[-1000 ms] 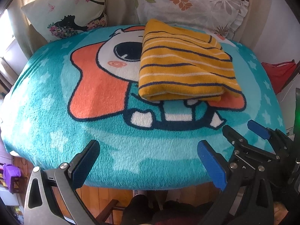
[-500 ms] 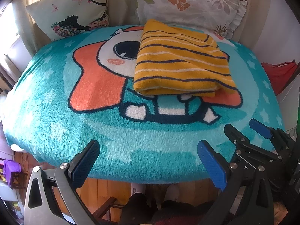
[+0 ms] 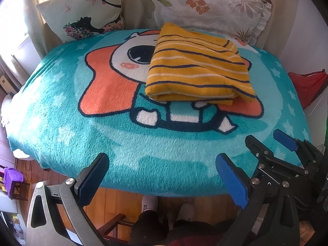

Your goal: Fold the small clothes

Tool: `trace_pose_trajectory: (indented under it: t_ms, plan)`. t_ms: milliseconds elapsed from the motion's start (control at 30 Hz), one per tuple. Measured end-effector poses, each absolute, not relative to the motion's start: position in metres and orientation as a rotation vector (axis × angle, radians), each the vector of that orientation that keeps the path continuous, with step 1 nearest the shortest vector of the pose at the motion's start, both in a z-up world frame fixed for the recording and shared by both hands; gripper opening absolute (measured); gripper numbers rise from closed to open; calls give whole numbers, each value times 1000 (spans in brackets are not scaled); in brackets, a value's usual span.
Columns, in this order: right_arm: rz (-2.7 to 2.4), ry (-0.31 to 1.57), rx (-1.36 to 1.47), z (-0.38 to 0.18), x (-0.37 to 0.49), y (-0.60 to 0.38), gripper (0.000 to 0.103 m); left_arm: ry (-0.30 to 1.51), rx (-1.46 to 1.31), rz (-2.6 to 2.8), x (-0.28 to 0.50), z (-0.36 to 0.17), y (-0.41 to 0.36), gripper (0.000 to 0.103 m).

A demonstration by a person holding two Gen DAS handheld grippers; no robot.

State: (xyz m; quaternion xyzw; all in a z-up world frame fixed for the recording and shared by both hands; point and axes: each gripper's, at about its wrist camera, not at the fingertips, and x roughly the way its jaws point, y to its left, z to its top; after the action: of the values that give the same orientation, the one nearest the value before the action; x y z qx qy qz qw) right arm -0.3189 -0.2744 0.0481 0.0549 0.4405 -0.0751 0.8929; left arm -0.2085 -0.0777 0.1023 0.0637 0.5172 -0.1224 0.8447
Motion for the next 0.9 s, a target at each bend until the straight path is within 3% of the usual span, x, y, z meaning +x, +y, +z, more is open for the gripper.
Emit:
trace_pose_trajectory:
  t_ms: [900]
  plan:
    - [-113, 906, 96, 46, -325, -286, 75, 1095, 125, -240, -219, 101, -90, 103]
